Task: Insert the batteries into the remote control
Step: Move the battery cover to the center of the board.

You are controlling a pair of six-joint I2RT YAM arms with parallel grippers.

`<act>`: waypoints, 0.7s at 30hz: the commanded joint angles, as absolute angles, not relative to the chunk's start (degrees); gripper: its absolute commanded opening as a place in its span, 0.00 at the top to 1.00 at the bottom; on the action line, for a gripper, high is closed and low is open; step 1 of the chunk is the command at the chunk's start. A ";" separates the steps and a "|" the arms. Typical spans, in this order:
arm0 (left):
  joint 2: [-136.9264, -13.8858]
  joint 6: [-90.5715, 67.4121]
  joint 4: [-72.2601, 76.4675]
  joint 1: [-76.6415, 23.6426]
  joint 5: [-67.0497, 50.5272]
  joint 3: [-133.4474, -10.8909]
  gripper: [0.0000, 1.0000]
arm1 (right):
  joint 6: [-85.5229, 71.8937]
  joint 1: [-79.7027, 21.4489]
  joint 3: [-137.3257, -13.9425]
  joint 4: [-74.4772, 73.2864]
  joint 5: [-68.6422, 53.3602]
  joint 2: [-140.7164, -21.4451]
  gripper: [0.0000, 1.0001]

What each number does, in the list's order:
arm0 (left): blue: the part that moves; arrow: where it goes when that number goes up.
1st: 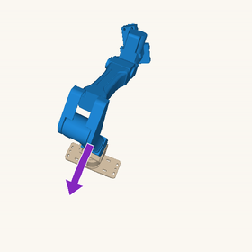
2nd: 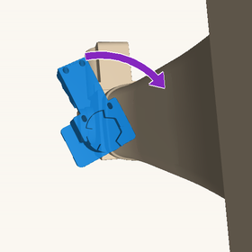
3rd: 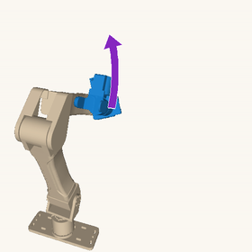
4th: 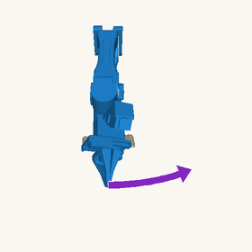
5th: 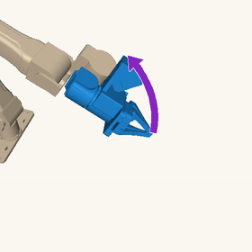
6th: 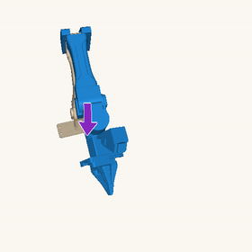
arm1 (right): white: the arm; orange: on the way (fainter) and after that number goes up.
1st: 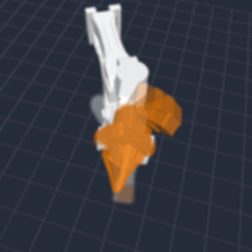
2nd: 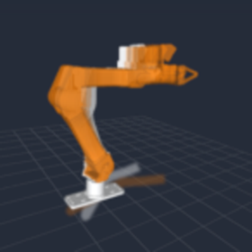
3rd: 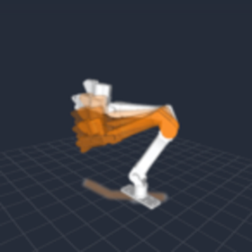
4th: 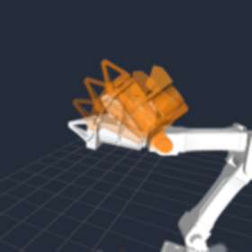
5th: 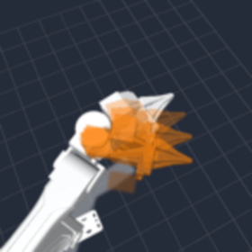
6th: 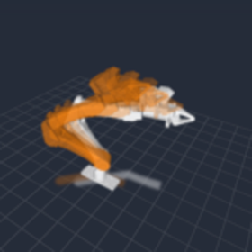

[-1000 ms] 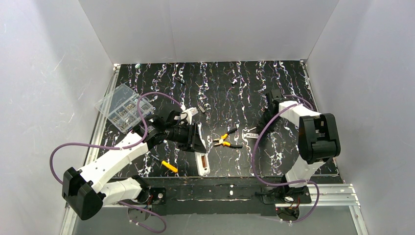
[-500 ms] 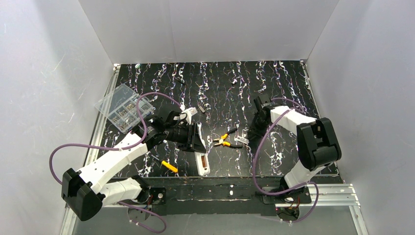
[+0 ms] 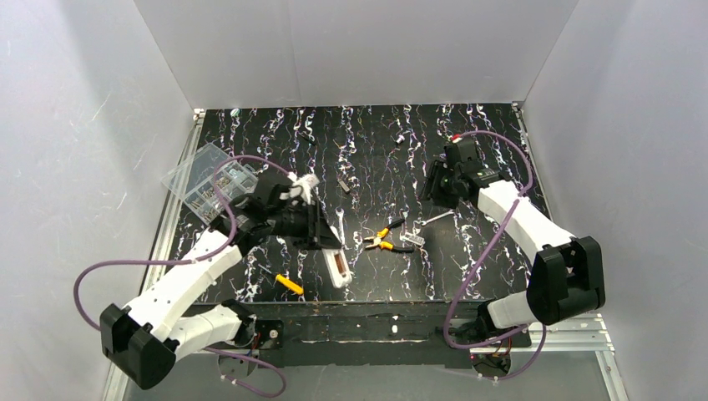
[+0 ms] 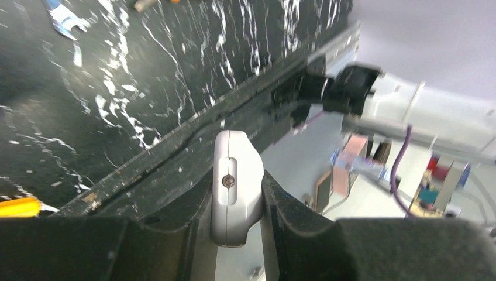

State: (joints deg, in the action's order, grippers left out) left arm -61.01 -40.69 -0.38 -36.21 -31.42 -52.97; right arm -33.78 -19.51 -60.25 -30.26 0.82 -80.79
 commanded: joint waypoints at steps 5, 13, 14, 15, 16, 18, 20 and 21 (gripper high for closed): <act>-52.86 -45.11 -1.08 -17.54 -38.54 -53.56 1.00 | -29.83 -31.31 -68.18 -25.43 -3.80 -86.69 0.48; -49.25 -43.28 -6.70 -14.18 -39.60 -60.02 1.00 | -31.45 -41.12 -93.92 -26.88 -6.03 -108.19 0.50; -48.99 -43.75 -6.91 -14.15 -39.32 -60.75 1.00 | -31.98 -41.75 -97.94 -27.78 -6.32 -111.51 0.50; -48.74 -44.15 -7.18 -14.22 -39.10 -61.71 1.00 | -32.56 -42.21 -102.35 -28.77 -6.49 -114.57 0.51; -48.52 -44.38 -7.67 -14.16 -38.87 -62.63 1.00 | -33.65 -42.53 -106.46 -30.05 -6.72 -117.97 0.51; -48.10 -44.50 -9.07 -14.24 -38.38 -64.62 1.00 | -36.03 -42.99 -115.11 -32.26 -7.73 -124.28 0.51; -47.79 -43.42 -11.36 -14.53 -37.41 -66.49 1.00 | -39.17 -43.34 -122.52 -33.97 -8.65 -130.00 0.52; -47.70 -42.70 -12.60 -14.85 -36.95 -67.13 1.00 | -40.69 -43.60 -125.67 -34.50 -9.04 -132.28 0.52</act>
State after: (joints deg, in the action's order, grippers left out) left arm -48.90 -43.94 -7.01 -14.41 -35.94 -62.94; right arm -34.76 -43.13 -114.56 -30.33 -6.85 -125.27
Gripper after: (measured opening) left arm 0.252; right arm 0.486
